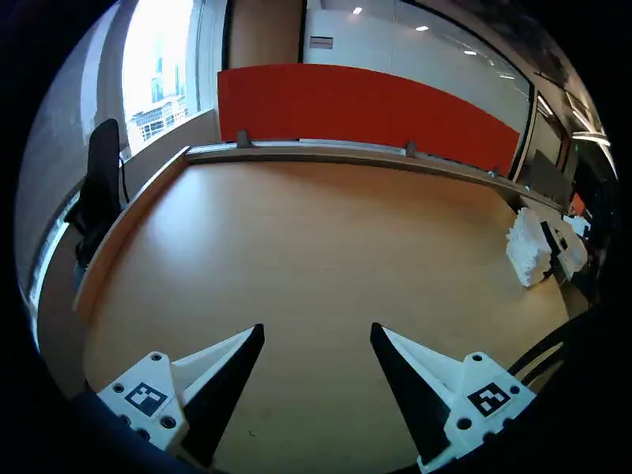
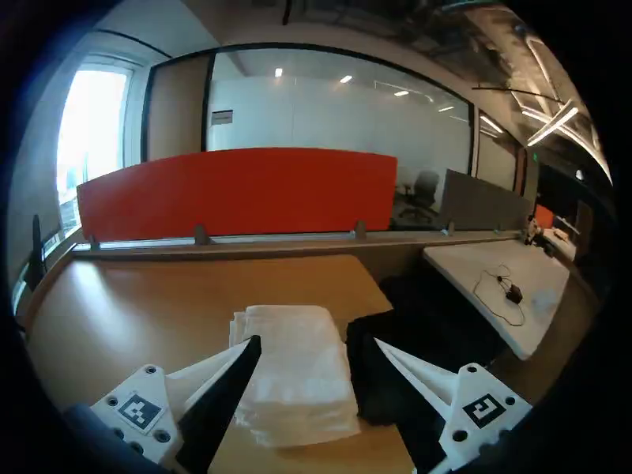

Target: Fold towel

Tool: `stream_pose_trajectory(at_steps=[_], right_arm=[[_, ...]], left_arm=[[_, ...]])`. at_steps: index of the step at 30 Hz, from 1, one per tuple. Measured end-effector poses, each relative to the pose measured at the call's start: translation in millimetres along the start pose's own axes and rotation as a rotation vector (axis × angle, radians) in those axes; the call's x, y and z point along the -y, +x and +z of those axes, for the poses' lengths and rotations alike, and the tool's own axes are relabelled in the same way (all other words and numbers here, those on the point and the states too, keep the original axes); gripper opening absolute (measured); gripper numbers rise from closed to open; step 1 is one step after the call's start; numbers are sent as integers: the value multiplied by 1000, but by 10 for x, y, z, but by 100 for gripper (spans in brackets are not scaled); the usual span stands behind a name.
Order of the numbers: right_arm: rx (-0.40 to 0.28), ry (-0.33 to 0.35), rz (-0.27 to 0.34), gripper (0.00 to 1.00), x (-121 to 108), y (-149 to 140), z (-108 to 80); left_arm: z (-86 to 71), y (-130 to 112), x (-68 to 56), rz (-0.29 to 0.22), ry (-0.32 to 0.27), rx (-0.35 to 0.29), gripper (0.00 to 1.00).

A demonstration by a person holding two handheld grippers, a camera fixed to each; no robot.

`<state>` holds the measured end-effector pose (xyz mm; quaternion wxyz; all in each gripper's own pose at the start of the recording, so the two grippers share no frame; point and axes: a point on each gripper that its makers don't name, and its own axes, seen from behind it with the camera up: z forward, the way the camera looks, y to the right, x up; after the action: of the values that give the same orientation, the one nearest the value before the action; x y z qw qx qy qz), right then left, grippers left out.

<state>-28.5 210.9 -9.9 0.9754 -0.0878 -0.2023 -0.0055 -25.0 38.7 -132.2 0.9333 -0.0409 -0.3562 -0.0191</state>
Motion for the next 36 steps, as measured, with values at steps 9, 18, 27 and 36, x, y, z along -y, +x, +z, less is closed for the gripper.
stream_pose_trajectory(at_steps=[9,18,27,36], right_arm=[[-119,-19,-19,100,50,299,-149],[-219,-19,-15,100,155,509,-325],[-248,-8,-26,100,264,601,-394],[-286,27,-26,100,561,799,-495]], left_arm=[[-22,271,50,-12,13,-90,100],[-83,698,132,-59,22,-225,100],[-163,1058,233,-60,24,-332,100],[-200,1363,409,-59,41,-417,100]])
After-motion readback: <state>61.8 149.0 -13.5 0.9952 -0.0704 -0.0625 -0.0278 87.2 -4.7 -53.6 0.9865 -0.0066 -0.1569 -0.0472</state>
